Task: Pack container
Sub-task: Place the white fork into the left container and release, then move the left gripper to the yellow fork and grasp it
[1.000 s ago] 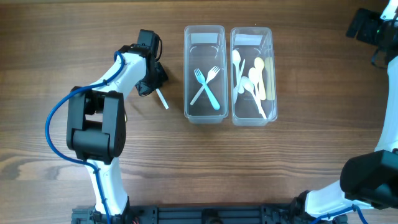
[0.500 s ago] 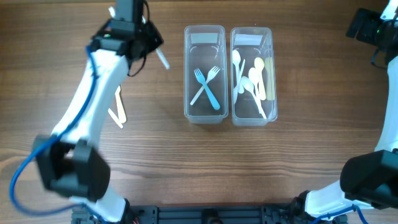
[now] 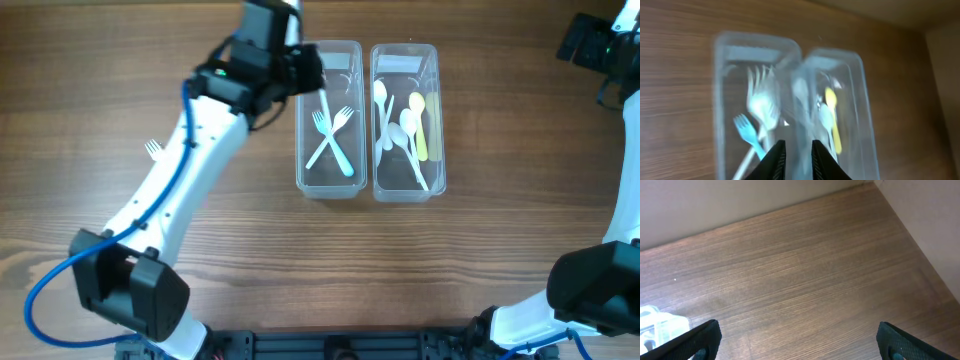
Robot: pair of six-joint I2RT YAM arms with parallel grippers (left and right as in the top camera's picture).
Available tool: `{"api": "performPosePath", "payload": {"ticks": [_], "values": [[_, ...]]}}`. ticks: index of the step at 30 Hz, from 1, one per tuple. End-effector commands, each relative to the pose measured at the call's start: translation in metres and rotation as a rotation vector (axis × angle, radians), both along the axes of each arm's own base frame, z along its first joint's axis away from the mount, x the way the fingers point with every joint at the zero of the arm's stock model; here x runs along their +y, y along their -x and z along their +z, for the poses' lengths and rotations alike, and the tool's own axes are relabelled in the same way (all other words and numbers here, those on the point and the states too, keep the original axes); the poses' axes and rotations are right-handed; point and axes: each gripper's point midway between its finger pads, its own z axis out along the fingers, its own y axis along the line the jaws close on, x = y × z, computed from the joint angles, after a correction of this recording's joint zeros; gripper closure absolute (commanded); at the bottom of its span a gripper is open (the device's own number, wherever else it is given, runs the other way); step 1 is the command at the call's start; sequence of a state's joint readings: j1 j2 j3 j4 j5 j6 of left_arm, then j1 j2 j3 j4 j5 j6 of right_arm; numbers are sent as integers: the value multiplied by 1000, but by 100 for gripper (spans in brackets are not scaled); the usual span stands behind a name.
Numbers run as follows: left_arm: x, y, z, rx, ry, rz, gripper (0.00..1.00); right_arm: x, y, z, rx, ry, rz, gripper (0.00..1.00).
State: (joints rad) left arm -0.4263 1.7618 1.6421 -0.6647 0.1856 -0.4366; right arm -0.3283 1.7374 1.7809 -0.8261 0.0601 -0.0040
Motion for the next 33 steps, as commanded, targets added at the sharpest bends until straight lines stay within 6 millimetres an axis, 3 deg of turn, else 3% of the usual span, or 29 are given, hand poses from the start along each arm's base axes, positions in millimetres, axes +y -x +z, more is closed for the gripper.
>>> {"api": "performPosePath", "payload": {"ticks": [1, 6, 9, 11, 14, 17, 21, 23, 26, 30, 32, 33], "values": [[-16, 4, -26, -4, -112, -53, 82, 3, -2, -7, 11, -10, 6, 0], [-24, 2, -62, 46, -174, -52, 82, 3, -2, -7, 11, -10, 6, 0], [-23, 0, -74, 67, -186, -50, 76, 3, -2, -7, 11, -10, 6, 0], [-19, -7, -67, 43, -177, -33, 73, 3, -2, -7, 11, -10, 6, 0], [-5, -19, -39, -25, -144, 10, 68, 3, -2, -7, 11, -10, 6, 0], [21, -27, -7, -78, -119, 68, 66, 3, -2, -7, 11, -10, 6, 0], [87, -28, 9, -69, -184, 217, 63, 3, -2, -7, 11, -10, 6, 0], [123, -19, 1, 0, -239, 287, 57, 3, -2, -7, 11, -10, 6, 0], [166, 3, -20, 149, -293, 351, 57, 3, -2, -7, 11, -10, 6, 0], [199, 30, -60, 332, -355, 379, 57, 3, -2, -7, 11, -10, 6, 0], [205, 35, -77, 366, -381, 359, 56, 3, -2, -7, 11, -10, 6, 1], [212, 38, -97, 387, -400, 342, 53, 3, -2, -7, 11, -10, 6, 0]]}}
